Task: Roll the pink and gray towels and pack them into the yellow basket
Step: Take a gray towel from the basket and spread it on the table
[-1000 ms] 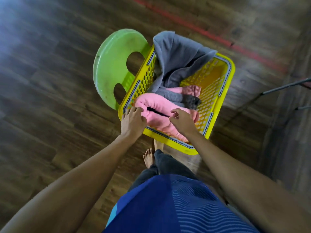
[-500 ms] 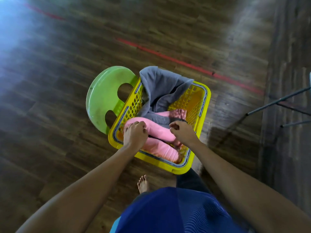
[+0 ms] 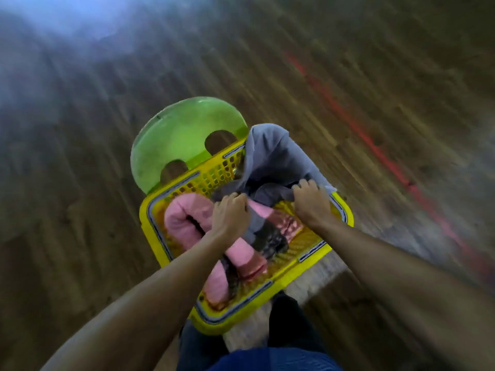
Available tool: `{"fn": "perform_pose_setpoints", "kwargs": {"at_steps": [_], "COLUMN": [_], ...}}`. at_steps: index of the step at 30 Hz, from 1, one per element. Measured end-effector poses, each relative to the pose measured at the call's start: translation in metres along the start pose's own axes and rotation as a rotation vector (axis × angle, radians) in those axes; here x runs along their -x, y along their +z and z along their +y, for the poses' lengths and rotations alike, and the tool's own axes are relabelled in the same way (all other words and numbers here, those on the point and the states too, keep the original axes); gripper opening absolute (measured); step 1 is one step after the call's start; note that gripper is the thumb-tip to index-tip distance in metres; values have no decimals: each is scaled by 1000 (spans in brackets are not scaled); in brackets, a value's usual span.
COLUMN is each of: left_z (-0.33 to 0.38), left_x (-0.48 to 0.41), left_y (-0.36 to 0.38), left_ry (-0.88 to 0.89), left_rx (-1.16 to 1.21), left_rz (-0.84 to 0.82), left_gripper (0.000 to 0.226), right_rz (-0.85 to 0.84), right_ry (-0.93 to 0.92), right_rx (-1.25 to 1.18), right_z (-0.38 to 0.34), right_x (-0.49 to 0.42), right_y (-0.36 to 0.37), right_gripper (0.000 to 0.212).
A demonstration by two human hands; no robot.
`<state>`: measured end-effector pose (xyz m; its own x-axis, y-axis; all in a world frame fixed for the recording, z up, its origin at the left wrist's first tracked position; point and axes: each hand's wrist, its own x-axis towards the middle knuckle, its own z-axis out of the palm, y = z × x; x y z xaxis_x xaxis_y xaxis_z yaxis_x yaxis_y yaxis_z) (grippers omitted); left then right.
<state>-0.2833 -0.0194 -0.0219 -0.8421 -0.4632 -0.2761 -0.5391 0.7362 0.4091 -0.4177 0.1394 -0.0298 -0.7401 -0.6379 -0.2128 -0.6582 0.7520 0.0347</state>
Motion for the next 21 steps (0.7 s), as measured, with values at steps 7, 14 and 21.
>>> {"fn": "perform_pose_setpoints", "kwargs": {"at_steps": [7,14,21], "left_z": [69,98,121], "left_x": [6,-13,-49], "left_y": [33,54,77], "left_ry": [-82,-76,65], "left_rx": [23,83,144], "left_rz": [-43,-52,-58], "left_gripper": [20,20,27], "right_rz": [1,-2,-86], "right_ry": [-167,-204,0], "right_rx": [105,-92,-565], "right_z": [64,80,85], "right_x": [-12,-14,-8], "right_y": [15,19,-1], "right_gripper": [23,4,7]}}
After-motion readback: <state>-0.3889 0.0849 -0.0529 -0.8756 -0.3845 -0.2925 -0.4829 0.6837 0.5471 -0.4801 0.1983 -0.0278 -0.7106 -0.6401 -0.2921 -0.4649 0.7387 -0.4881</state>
